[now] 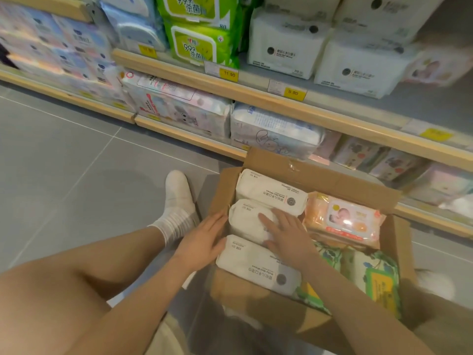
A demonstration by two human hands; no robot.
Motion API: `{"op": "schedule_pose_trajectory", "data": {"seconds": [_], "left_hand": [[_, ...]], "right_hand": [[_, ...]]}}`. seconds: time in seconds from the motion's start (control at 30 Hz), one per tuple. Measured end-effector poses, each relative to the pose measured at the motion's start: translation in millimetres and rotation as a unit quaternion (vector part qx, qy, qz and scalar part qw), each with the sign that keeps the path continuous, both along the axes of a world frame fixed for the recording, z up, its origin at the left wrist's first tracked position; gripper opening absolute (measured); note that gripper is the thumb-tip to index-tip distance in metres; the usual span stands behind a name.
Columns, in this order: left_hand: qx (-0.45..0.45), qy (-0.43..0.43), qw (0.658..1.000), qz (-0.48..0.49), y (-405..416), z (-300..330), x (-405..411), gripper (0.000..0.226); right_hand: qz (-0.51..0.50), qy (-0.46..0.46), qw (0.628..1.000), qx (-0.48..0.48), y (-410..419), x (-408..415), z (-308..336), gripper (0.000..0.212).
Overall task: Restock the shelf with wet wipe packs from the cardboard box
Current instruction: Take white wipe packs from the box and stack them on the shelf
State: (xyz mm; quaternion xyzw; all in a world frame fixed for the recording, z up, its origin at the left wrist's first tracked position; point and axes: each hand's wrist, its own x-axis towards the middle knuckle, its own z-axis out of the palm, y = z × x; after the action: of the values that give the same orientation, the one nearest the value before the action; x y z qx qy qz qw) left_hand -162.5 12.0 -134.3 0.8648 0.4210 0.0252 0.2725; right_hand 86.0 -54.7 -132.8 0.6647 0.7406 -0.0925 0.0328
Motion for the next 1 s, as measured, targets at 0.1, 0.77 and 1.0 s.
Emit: {"op": "schedule_pose_trajectory", "data": {"seconds": [0.1, 0.77, 1.0], "left_hand": [[-0.006, -0.008, 1.000, -0.003, -1, 2, 0, 0.071], [0.131, 0.060, 0.942, -0.304, -43, 16, 36, 0.054], [0.085, 0.144, 0.927, -0.336, -32, 0, 64, 0.071]], "right_hand": [[-0.016, -0.004, 0.999, -0.034, 9, -7, 0, 0.086], [-0.154, 0.140, 0.977, 0.046, -13, 65, 139, 0.097], [-0.283, 0.121, 0.951, -0.005, -77, 114, 123, 0.100]]}}
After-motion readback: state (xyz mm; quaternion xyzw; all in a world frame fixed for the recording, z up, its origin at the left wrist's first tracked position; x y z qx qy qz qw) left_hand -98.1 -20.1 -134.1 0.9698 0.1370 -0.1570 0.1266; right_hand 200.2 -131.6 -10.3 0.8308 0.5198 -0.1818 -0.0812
